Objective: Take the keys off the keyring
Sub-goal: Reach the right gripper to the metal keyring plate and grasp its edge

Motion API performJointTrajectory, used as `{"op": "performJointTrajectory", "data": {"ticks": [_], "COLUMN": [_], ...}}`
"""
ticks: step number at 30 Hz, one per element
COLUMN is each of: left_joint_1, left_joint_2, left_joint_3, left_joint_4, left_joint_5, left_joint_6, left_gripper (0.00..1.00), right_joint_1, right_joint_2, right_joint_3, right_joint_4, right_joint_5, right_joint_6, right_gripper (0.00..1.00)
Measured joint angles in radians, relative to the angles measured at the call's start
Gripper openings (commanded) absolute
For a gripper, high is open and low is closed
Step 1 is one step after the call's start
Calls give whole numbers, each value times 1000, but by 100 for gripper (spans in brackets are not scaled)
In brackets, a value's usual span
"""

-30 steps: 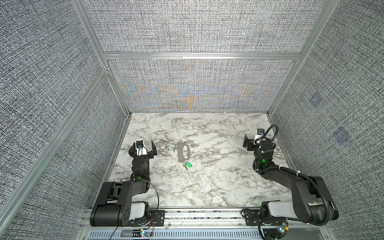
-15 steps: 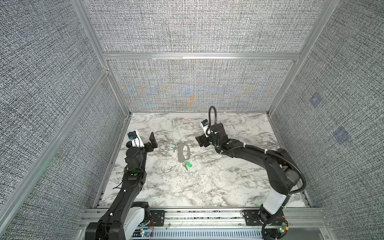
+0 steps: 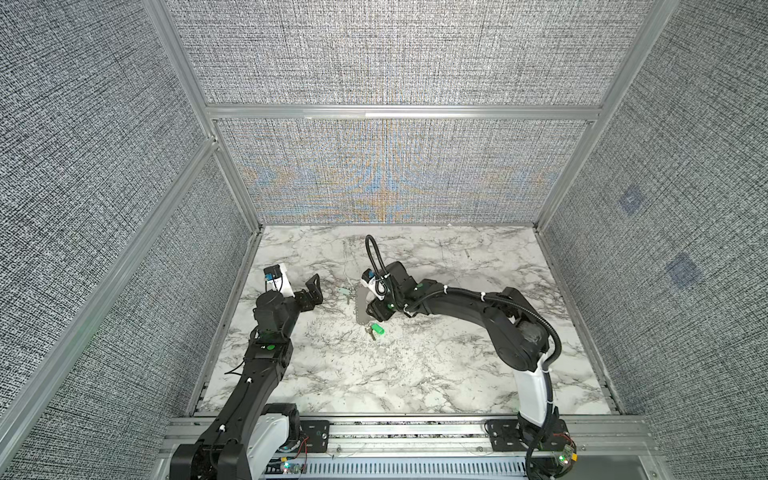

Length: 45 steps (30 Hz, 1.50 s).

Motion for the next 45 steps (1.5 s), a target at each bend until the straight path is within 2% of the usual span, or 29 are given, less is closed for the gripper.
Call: {"op": "performJointTrajectory", "data": {"ticks": [7, 9, 13, 15, 24, 26, 35, 45], "left_joint_1": [-1, -1, 0, 0, 0, 0, 0, 0], "left_joint_2": [50, 52, 49, 44, 44, 54, 87, 111], "left_joint_3": [0, 0, 0, 0, 0, 0, 6, 16], "left_joint_4": [2, 2, 3, 4, 4, 5, 9, 25], "left_joint_5": [63, 72, 78, 83, 97, 97, 100, 101], "left_joint_6": [-19, -23, -35, -38, -37, -37, -37, -37], "left_gripper": [91, 89, 83, 82, 82, 82, 82, 81], "right_joint_1": [21, 25, 24, 20, 21, 19, 18, 6], "right_joint_2": [5, 12, 45, 63, 105, 108, 132, 132], "right_joint_3": [-22, -21, 22, 54, 100, 103, 138, 169], "right_joint_4": [-12, -8, -17, -23, -73, -85, -127, -169], "right_joint_5": [-57, -76, -92, -102, -134, -140, -182, -206], "right_joint_6": [-33, -39, -42, -43, -43, -43, -45, -71], "right_gripper": [52, 47, 38, 36, 26, 19, 8, 0]}}
